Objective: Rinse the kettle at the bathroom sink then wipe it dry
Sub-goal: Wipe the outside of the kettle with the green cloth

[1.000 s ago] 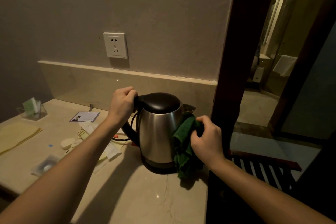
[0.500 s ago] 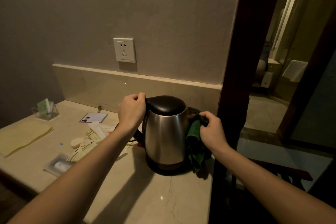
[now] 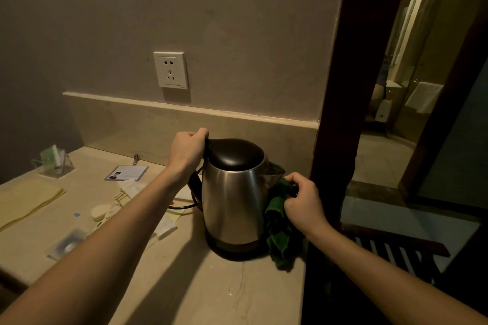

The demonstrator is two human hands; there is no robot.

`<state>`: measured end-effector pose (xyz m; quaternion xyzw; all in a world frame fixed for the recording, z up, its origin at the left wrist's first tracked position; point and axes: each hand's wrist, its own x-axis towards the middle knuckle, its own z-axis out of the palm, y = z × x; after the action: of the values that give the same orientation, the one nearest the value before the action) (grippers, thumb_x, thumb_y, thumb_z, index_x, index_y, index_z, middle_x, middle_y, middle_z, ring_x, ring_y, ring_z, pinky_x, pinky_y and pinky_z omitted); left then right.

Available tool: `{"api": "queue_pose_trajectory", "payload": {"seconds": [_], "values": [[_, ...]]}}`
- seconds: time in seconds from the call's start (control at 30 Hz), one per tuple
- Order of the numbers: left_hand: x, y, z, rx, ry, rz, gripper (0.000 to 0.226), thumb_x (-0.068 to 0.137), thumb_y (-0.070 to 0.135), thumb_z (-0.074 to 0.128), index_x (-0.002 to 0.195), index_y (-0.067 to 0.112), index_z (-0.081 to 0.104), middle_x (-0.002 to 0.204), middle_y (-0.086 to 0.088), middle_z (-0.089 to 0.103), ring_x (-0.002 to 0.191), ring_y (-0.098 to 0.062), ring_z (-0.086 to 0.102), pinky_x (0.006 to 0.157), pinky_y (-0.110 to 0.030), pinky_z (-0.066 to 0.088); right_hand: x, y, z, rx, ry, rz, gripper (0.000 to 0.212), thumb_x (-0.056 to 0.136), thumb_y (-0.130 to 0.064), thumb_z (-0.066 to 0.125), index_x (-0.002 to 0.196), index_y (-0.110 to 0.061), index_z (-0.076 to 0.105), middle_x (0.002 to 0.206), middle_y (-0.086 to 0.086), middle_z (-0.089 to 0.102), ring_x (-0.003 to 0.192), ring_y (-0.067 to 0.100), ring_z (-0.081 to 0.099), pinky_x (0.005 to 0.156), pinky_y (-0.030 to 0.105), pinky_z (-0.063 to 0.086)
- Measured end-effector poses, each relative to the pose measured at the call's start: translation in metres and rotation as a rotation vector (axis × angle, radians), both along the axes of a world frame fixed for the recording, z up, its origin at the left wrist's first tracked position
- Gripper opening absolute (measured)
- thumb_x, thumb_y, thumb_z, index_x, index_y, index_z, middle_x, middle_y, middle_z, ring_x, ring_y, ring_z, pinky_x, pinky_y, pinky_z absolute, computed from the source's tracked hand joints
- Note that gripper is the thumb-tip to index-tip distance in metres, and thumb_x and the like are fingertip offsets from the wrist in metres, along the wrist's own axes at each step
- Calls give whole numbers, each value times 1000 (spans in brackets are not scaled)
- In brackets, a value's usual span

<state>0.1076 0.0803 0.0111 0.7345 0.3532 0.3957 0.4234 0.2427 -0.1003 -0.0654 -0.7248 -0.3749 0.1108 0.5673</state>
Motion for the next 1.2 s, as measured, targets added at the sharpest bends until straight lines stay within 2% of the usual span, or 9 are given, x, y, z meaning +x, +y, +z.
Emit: {"api": "queue_pose_trajectory", "payload": {"seconds": [0.2, 0.27, 0.43, 0.53, 0.77, 0.9, 1.03, 1.13, 1.2], "values": [[9, 10, 1, -80, -15, -70, 34, 91, 22, 47, 58, 15, 40, 58, -2, 32, 59, -17, 35, 57, -33, 27, 2, -4, -5, -36, -10, 14, 19, 86, 5, 60, 83, -14, 61, 82, 1, 66, 80, 10, 64, 64, 27, 55], [15, 12, 2, -95, -10, -74, 33, 91, 21, 47, 60, 13, 43, 59, -4, 35, 60, -18, 37, 56, -33, 28, 2, -5, 0, 9, -30, 31, 20, 86, 3, 62, 86, -16, 62, 85, -1, 66, 81, 7, 65, 63, 21, 54], [22, 18, 2, -76, 0, -108, 26, 86, 22, 48, 63, 10, 48, 69, -12, 42, 70, -24, 40, 65, -37, 30, 6, 4, 26, 171, -219, 48, 27, 81, 9, 62, 95, -14, 64, 94, 1, 66, 91, 9, 64, 75, 22, 56], [21, 20, 2, -54, 1, -125, 26, 86, 21, 48, 63, 9, 49, 76, -16, 44, 73, -25, 40, 68, -38, 30, 8, 15, 34, 240, -257, 94, 27, 83, 10, 58, 97, -13, 62, 92, 2, 65, 91, 11, 63, 74, 24, 56], [21, 24, 0, -54, 26, -156, 28, 93, 18, 44, 69, 7, 52, 76, -15, 46, 73, -25, 42, 69, -37, 32, 23, 34, 7, 22, -85, 133, 27, 87, 11, 47, 86, -13, 59, 82, 7, 64, 81, 22, 61, 72, 54, 51], [20, 23, 1, -50, 34, -167, 34, 96, 20, 43, 64, 9, 49, 68, -13, 43, 66, -23, 42, 64, -35, 34, 28, 38, 7, -51, -49, 146, 28, 84, 15, 51, 88, -11, 62, 86, 8, 66, 85, 21, 63, 76, 51, 52], [19, 22, 1, -59, 10, -155, 28, 92, 21, 46, 69, 6, 55, 69, -13, 44, 67, -22, 42, 65, -35, 33, 24, 44, 36, 20, 35, 200, 31, 80, 24, 50, 98, 2, 63, 91, 4, 62, 88, 13, 59, 74, 37, 54], [19, 20, 3, -57, -7, -140, 26, 91, 18, 47, 71, 6, 57, 68, -13, 43, 65, -22, 41, 63, -34, 33, 24, 55, 56, 63, 88, 246, 37, 78, 25, 51, 95, -4, 65, 92, 5, 64, 89, 15, 60, 71, 29, 54], [19, 20, 4, -57, 1, -144, 27, 91, 17, 47, 68, 6, 55, 65, -12, 41, 64, -22, 40, 62, -33, 31, 27, 65, 65, 70, 111, 274, 41, 80, 26, 48, 88, -10, 66, 96, 9, 66, 95, 22, 62, 77, 34, 55]]}}
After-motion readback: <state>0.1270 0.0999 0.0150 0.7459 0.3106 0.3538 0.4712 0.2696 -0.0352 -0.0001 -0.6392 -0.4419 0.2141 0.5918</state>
